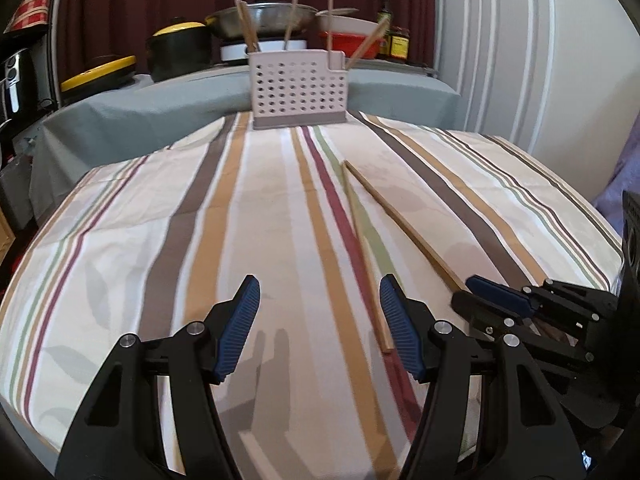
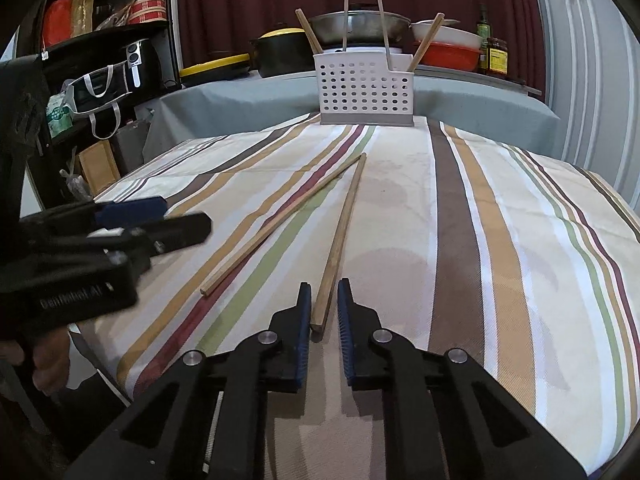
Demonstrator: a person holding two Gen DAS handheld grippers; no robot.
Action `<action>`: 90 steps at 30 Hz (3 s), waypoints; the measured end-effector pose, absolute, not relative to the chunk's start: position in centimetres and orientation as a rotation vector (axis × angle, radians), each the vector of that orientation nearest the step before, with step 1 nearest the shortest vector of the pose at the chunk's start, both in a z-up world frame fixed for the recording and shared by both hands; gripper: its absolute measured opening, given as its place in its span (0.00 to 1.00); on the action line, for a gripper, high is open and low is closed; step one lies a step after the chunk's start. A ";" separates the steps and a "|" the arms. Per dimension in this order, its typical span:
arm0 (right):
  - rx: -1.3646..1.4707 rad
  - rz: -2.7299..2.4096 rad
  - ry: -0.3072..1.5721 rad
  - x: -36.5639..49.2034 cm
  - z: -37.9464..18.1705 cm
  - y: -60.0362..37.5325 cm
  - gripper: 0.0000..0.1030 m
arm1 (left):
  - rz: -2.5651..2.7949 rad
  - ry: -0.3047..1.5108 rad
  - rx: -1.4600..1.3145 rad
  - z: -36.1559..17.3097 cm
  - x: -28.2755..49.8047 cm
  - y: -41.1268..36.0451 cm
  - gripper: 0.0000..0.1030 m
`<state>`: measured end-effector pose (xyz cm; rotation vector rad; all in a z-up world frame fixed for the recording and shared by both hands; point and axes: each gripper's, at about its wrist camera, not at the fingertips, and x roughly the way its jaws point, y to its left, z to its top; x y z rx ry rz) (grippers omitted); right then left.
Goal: Organize utensils
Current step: 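Close the right tool on a chopstick while the left tool grasps another, then lift both held chopsticks and carry them over the white caddy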
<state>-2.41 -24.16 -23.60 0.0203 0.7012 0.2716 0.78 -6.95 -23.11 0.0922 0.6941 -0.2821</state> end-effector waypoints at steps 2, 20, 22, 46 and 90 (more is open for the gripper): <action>0.022 0.272 0.701 -2.5 -23.6 -24.2 0.14 | -0.295 0.702 0.095 -23.5 0.7 -7.3 0.59; 0.041 0.268 0.699 -2.5 -23.6 -24.6 0.09 | -0.357 0.736 0.140 -25.4 0.2 -8.8 0.19; 0.043 0.266 0.698 -2.6 -23.6 -24.7 0.09 | -0.364 0.735 0.138 -25.3 0.2 -9.0 0.13; -0.024 0.190 0.550 -3.5 -19.4 -25.8 0.07 | -0.275 0.525 0.106 -19.6 -0.6 -6.0 0.05; -0.033 0.201 0.332 0.1 -7.8 -26.8 0.07 | -0.148 0.333 0.029 -6.8 0.9 -0.8 0.05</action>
